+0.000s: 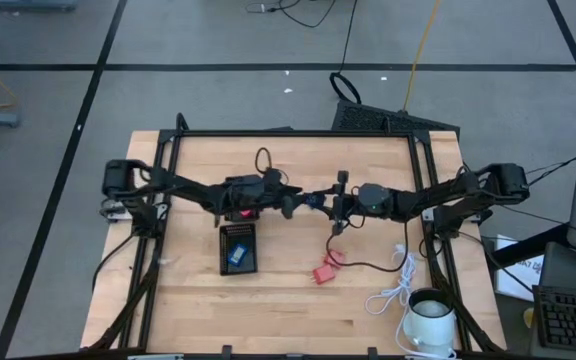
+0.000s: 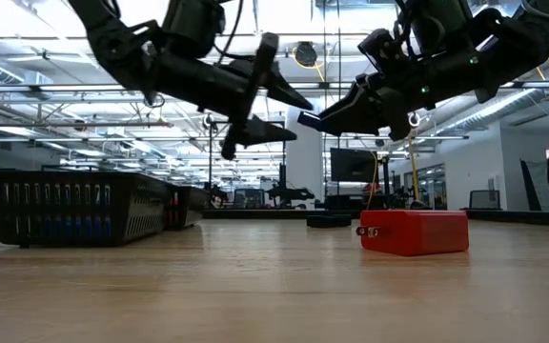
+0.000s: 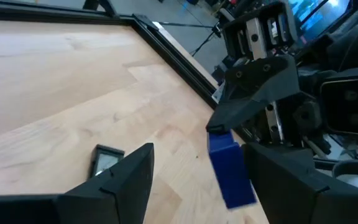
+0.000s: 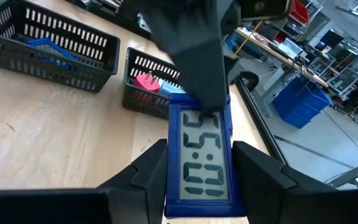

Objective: Pick & Place Office items
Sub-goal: Put the dark blue timer into the bottom black bin

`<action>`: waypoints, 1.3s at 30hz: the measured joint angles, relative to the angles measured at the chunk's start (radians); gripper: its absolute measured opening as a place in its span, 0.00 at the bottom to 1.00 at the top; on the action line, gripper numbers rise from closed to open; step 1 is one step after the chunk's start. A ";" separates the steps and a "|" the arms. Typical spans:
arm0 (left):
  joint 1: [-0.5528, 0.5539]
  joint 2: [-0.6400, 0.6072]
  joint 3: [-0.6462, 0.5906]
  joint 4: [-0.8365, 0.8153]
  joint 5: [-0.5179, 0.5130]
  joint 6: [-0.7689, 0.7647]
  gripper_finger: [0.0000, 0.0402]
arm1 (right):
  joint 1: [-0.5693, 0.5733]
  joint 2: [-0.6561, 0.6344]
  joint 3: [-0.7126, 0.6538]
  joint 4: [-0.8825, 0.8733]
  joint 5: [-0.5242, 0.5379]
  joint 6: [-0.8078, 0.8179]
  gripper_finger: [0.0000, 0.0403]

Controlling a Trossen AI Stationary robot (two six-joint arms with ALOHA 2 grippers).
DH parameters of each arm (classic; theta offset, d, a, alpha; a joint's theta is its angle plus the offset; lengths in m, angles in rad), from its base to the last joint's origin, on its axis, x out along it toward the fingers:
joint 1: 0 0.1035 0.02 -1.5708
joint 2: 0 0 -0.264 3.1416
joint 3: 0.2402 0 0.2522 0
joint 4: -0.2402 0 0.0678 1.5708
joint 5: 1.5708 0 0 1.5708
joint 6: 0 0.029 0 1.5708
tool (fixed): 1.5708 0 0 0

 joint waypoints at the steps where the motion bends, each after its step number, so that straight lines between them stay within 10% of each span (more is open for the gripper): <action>1: 0.000 0.014 0.016 0.002 0.005 -0.006 0.62 | 0.000 0.000 0.000 0.000 0.002 0.000 0.36; 29: 0.006 0.066 0.087 -0.030 0.080 -0.018 0.45 | -0.001 0.000 0.000 -0.007 0.080 -0.015 0.36; 39: 0.021 0.066 0.087 -0.055 0.075 -0.009 0.22 | -0.001 -0.002 0.002 -0.030 0.038 0.004 0.36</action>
